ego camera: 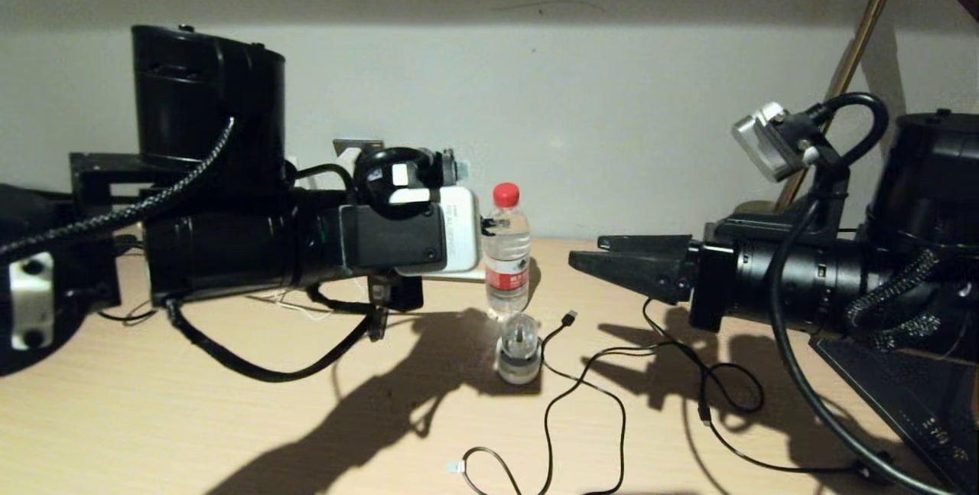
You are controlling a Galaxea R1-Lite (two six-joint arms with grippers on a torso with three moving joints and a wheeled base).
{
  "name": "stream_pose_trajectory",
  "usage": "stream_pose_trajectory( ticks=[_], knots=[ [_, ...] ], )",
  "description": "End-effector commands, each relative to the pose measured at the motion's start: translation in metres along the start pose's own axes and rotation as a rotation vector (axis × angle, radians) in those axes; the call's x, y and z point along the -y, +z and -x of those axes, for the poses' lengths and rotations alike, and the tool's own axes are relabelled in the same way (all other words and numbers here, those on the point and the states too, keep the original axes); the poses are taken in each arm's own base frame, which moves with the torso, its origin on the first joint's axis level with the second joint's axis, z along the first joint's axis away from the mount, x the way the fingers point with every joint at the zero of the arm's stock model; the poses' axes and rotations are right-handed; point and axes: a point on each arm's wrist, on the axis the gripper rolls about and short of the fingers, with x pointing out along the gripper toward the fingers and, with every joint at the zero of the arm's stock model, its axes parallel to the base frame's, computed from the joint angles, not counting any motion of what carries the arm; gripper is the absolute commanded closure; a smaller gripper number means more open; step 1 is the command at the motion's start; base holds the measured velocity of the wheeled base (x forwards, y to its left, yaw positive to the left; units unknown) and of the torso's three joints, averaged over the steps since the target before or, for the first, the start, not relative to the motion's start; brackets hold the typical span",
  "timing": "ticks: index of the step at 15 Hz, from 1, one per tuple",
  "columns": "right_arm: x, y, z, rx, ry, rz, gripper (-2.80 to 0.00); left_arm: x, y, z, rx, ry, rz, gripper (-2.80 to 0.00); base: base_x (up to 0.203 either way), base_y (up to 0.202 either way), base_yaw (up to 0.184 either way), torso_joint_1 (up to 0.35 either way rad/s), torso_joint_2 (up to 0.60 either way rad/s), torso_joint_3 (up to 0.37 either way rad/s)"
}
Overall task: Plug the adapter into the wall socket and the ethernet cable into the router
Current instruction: Hand it to the other hand
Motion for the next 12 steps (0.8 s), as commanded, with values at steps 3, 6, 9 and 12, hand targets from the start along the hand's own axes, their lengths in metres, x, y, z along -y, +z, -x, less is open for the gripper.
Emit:
stream_pose_trajectory(
  ticks=[3, 6, 9, 12],
  knots=[
    [-0.001, 0.002, -0.013, -0.004, 0.016, 0.003, -2.8, 0.002, 0.01, -0.012, 0.033, -0.011, -0.013, 0.0, 0.0, 0.0, 0.0, 0.0, 0.0, 0.0],
    [-0.001, 0.007, -0.017, 0.006, 0.019, 0.004, -2.8, 0.0, 0.019, -0.013, 0.059, 0.014, -0.023, 0.0, 0.0, 0.0, 0.0, 0.0, 0.0, 0.0],
    [0.001, 0.008, -0.022, 0.017, -0.011, 0.006, -2.8, -0.001, 0.022, -0.02, 0.065, 0.021, -0.028, 0.0, 0.0, 0.0, 0.0, 0.0, 0.0, 0.0],
    [0.002, 0.009, -0.023, 0.02, -0.014, 0.006, -2.8, -0.003, 0.025, -0.021, 0.079, 0.036, -0.036, 0.0, 0.0, 0.0, 0.0, 0.0, 0.0, 0.0]
  ],
)
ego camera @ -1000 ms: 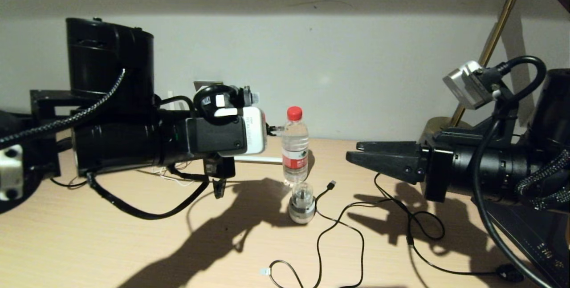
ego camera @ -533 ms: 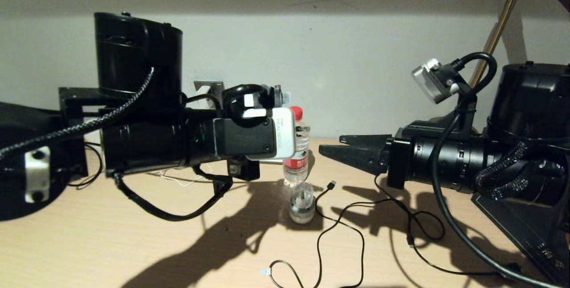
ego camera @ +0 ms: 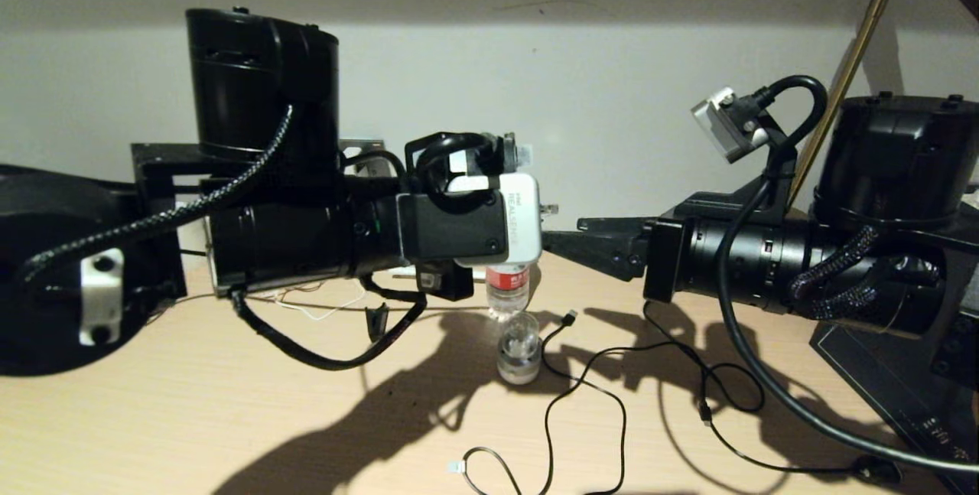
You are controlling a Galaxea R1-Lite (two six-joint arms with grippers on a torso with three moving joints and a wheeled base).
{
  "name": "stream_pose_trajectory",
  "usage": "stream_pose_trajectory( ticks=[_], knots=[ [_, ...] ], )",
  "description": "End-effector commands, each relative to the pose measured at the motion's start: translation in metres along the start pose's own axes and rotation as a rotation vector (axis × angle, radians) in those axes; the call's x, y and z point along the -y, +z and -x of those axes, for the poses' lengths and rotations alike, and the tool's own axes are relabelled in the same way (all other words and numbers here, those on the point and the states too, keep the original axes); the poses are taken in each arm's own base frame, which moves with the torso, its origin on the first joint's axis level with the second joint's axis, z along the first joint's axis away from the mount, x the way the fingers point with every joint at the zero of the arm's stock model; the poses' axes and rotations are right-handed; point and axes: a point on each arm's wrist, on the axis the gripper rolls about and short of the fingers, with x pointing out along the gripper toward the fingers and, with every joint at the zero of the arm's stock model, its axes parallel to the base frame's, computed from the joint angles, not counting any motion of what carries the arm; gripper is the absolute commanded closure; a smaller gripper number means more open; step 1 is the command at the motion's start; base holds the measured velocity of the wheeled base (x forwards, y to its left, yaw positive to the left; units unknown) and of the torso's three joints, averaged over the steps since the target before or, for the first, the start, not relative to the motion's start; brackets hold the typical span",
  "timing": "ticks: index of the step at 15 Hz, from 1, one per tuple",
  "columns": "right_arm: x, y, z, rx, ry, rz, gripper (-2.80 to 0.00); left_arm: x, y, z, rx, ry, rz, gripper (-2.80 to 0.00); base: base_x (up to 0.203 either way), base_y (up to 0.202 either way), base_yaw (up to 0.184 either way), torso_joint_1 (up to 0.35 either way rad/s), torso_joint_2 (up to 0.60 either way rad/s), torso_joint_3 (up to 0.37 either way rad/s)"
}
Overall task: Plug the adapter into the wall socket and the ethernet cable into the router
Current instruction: Hand it to the other hand
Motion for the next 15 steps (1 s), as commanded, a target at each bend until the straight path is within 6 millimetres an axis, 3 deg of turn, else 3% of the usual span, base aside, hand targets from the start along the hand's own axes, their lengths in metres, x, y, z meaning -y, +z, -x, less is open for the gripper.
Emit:
stream_pose_trajectory(
  ticks=[1, 15],
  knots=[
    [0.0, 0.001, 0.0, 0.003, 0.003, 0.0, -2.8, 0.001, 0.001, -0.001, 0.003, -0.001, -0.008, 0.0, 0.0, 0.0, 0.0, 0.0, 0.0, 0.0],
    [-0.001, 0.01, -0.006, 0.031, 0.008, 0.016, -2.8, 0.002, 0.008, 0.008, 0.024, 0.001, -0.027, 0.0, 0.0, 0.0, 0.0, 0.0, 0.0, 0.0]
  ],
)
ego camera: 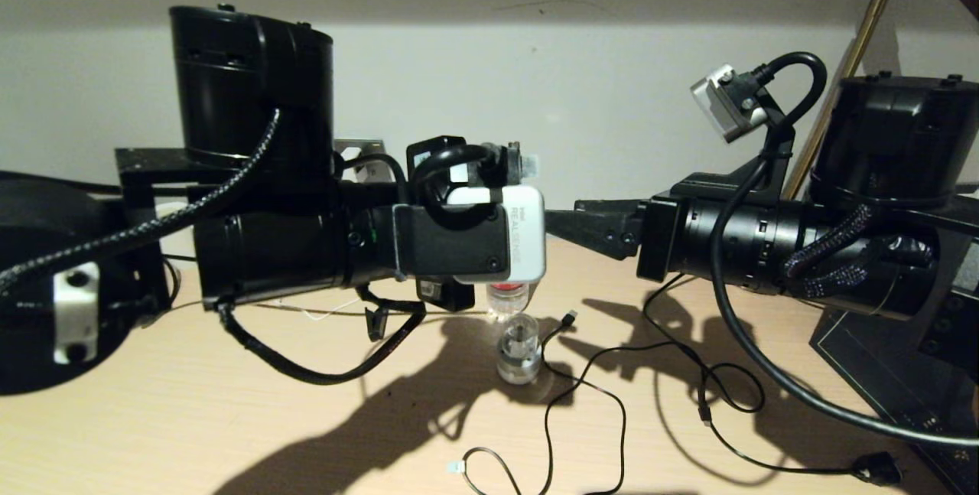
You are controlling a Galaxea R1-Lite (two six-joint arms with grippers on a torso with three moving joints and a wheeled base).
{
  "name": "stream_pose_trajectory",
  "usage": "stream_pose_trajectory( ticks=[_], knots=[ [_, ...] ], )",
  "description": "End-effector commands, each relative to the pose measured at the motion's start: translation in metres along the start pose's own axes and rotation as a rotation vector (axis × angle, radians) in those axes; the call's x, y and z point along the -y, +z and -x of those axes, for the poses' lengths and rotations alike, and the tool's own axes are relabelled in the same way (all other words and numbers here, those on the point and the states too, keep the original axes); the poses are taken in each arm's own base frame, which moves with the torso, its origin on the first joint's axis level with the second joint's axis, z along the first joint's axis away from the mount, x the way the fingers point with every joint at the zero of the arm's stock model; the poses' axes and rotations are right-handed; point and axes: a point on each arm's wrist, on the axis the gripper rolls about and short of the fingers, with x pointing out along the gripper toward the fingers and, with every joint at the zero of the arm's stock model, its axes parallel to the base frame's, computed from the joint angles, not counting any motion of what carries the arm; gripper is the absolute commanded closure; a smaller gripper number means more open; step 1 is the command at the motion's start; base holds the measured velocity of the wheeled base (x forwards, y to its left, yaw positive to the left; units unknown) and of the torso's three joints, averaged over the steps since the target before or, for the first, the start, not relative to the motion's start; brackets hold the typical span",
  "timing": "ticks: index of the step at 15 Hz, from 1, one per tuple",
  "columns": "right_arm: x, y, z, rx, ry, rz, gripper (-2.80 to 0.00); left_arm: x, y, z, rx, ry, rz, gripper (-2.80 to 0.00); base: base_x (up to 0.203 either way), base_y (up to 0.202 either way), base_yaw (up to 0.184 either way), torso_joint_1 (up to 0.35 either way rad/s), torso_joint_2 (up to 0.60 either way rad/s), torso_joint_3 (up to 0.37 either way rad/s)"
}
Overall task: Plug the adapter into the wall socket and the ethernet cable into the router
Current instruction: Hand it to the other hand
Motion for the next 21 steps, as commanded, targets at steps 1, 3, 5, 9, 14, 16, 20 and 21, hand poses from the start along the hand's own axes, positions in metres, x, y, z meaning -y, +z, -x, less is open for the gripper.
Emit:
stream_pose_trajectory(
  ticks=[1, 3, 5, 9, 14, 16, 20, 21],
  knots=[
    [0.0, 0.001, -0.001, 0.003, 0.005, 0.0, -2.8, -0.001, 0.001, 0.002, 0.005, 0.006, -0.008, 0.0, 0.0, 0.0, 0.0, 0.0, 0.0, 0.0],
    [0.0, 0.001, -0.002, 0.004, 0.005, 0.002, -2.8, -0.001, 0.003, 0.002, 0.011, 0.005, -0.009, 0.0, 0.0, 0.0, 0.0, 0.0, 0.0, 0.0],
    [0.0, 0.001, -0.002, 0.003, 0.005, 0.002, -2.8, 0.0, 0.004, 0.001, 0.014, 0.002, -0.01, 0.0, 0.0, 0.0, 0.0, 0.0, 0.0, 0.0],
    [0.0, 0.003, -0.004, 0.009, 0.007, 0.006, 0.0, 0.001, 0.006, 0.001, 0.02, -0.001, -0.011, 0.0, 0.0, 0.0, 0.0, 0.0, 0.0, 0.0],
    [0.0, 0.002, -0.005, 0.006, 0.011, 0.007, 0.0, 0.004, 0.009, -0.003, 0.032, -0.014, -0.011, 0.0, 0.0, 0.0, 0.0, 0.0, 0.0, 0.0],
    [0.0, 0.002, -0.005, 0.005, 0.01, 0.006, 0.0, 0.007, 0.009, -0.006, 0.034, -0.026, -0.011, 0.0, 0.0, 0.0, 0.0, 0.0, 0.0, 0.0],
    [0.0, -0.001, -0.005, -0.004, 0.013, 0.003, 0.0, 0.01, 0.011, -0.014, 0.044, -0.026, -0.009, 0.0, 0.0, 0.0, 0.0, 0.0, 0.0, 0.0],
    [0.0, -0.001, -0.004, -0.006, 0.012, 0.002, 0.0, 0.011, 0.011, -0.015, 0.044, -0.027, -0.009, 0.0, 0.0, 0.0, 0.0, 0.0, 0.0, 0.0]
  ],
)
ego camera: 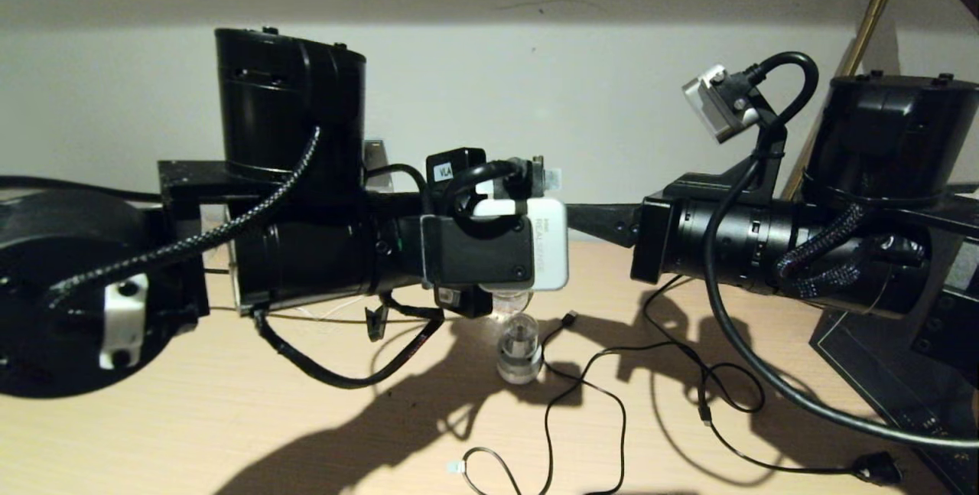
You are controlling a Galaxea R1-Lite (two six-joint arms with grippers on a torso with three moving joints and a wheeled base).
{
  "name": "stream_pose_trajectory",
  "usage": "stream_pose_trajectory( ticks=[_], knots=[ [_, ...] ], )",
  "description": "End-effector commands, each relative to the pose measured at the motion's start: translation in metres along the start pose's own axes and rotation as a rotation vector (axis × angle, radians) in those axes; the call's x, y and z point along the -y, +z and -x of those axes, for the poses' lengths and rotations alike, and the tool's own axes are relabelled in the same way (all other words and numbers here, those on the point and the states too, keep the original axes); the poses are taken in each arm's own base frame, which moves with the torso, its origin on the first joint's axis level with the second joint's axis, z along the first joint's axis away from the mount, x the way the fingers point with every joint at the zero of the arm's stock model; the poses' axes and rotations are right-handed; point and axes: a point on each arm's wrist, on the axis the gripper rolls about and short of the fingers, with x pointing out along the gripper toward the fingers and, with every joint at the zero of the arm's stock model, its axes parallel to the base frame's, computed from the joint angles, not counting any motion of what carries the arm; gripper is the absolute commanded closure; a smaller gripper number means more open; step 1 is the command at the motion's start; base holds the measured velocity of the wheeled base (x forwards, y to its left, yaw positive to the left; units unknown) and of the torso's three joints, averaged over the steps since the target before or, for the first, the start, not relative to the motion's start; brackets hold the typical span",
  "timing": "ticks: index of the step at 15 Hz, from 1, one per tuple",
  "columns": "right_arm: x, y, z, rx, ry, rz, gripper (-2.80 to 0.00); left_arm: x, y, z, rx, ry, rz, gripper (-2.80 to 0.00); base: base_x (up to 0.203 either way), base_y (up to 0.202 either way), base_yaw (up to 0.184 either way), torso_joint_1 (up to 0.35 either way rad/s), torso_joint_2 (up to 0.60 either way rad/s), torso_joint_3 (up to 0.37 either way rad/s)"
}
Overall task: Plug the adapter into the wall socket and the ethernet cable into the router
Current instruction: Hand it to the other hand
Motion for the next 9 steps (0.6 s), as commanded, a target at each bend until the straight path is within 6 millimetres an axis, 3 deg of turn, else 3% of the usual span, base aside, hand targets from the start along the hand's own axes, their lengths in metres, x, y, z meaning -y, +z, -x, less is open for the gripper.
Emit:
stream_pose_trajectory(
  ticks=[1, 9],
  knots=[
    [-0.0009, -0.0005, -0.0001, 0.0, 0.007, -0.001, 0.0, 0.002, -0.0006, -0.0034, 0.003, -0.008, -0.005, 0.0, 0.0, 0.0, 0.0, 0.0, 0.0, 0.0],
    [-0.0017, -0.0017, -0.0009, -0.002, 0.009, -0.001, 0.0, -0.003, 0.0024, -0.0037, 0.017, 0.031, 0.02, 0.0, 0.0, 0.0, 0.0, 0.0, 0.0, 0.0]
  ],
)
